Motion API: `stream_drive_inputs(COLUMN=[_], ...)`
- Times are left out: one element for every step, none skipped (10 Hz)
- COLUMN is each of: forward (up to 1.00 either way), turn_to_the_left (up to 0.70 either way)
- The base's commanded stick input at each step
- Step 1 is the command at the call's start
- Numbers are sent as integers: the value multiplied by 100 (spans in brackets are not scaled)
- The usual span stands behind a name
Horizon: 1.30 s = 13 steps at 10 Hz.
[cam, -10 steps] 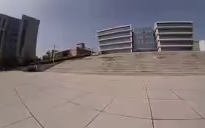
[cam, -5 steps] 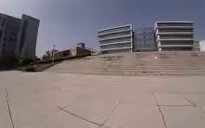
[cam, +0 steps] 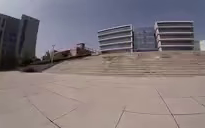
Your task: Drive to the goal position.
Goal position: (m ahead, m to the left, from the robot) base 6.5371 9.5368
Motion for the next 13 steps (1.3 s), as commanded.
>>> stream_drive_inputs(forward=[70,70,70,70,70,70,70,70,70,70,70,70,70], turn_to_the_left=[0,0,0,0,0,0,0,0,0,0,1,6,14])
